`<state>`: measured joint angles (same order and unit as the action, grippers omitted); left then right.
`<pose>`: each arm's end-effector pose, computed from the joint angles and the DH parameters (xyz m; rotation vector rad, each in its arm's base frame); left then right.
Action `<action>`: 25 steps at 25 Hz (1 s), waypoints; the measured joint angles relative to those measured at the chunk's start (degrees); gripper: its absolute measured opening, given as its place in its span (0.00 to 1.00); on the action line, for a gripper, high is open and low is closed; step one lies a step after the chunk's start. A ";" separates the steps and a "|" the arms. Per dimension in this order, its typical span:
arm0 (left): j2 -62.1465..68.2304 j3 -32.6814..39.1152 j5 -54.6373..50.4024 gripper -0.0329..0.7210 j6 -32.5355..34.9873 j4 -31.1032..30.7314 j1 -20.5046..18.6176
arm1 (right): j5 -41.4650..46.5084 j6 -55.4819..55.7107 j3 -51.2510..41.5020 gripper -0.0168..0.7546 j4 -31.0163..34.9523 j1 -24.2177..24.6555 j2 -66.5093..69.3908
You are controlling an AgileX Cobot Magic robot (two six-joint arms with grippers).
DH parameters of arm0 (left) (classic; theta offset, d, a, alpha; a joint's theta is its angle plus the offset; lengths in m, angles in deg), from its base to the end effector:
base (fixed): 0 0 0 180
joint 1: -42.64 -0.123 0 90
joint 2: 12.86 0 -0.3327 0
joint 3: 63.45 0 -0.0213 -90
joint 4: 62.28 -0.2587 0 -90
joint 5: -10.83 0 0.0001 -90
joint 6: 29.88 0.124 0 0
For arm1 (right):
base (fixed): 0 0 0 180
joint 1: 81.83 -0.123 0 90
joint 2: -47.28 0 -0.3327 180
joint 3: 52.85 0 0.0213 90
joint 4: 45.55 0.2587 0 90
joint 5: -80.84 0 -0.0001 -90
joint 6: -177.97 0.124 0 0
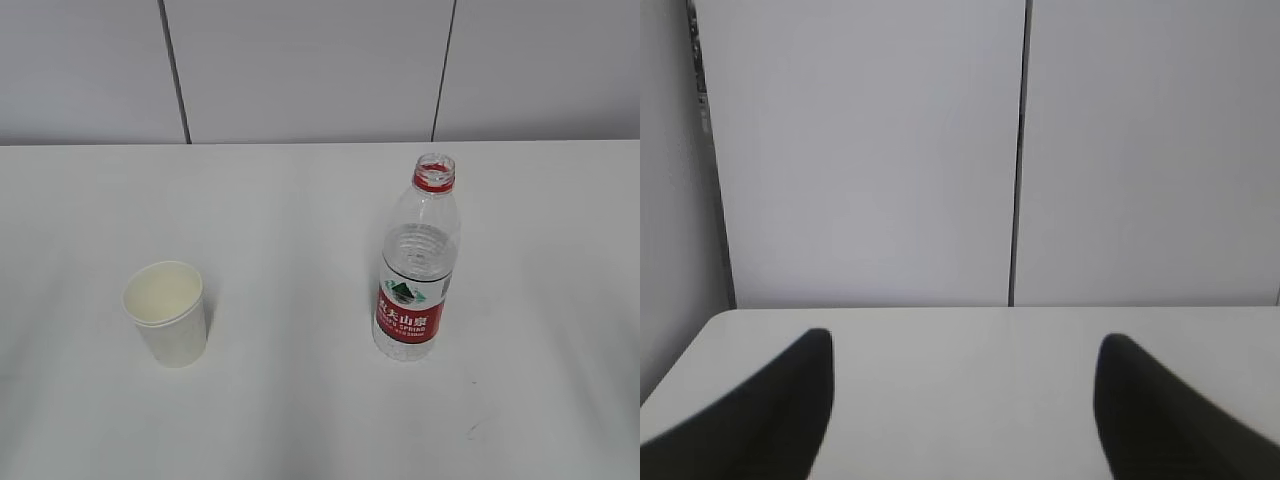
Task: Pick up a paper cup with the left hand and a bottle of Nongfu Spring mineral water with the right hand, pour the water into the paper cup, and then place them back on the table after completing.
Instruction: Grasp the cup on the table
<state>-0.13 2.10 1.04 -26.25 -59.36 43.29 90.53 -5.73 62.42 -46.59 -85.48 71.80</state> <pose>0.0484 -0.0016 0.2738 0.0257 1.5367 -0.0052 0.0780 0.0046 0.2664 -0.1238 1.7224 -0.0165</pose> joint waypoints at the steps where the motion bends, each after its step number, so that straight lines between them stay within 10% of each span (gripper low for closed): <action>1: 1.14 0.00 0.79 0.71 0.00 0.00 0.00 | -1.66 0.00 -0.29 0.78 -0.12 0.00 1.19; 25: 41.51 0.06 29.41 0.71 -0.16 0.67 0.00 | -25.85 0.40 -0.87 0.78 -0.37 0.00 26.07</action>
<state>41.38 2.16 30.45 -26.41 -58.68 43.29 64.68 -5.33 61.54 -46.97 -85.48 97.87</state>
